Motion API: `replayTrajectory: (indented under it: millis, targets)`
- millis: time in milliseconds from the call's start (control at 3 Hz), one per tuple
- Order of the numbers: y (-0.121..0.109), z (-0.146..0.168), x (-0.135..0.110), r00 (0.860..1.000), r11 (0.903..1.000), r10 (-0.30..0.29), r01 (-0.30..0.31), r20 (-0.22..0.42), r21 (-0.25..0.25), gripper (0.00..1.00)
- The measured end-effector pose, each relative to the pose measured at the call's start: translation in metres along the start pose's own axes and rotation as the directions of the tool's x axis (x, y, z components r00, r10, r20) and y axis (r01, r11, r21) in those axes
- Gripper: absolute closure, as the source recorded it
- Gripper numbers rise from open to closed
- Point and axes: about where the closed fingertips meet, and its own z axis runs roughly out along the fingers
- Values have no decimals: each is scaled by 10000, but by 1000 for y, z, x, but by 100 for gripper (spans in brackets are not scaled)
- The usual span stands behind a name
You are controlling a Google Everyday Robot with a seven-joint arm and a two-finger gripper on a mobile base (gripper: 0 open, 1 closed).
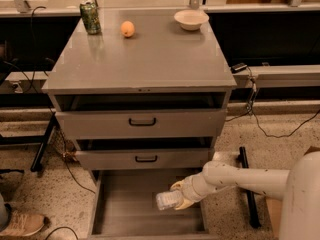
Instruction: Pick blue plastic bottle from bottom drawer and place on counter
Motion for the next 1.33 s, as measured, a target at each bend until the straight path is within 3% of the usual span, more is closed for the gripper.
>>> replayTrajectory:
  millis: [667,1000,1333]
  targets:
    - [10,-105,-54,9974,9929,-720,715,13,953,100]
    - [5,-176,-89,9892,9767,-1393,1449,-458,1585,100]
    - [5,-175,-89,9893,9770,-1388,1442,-445,1572,100]
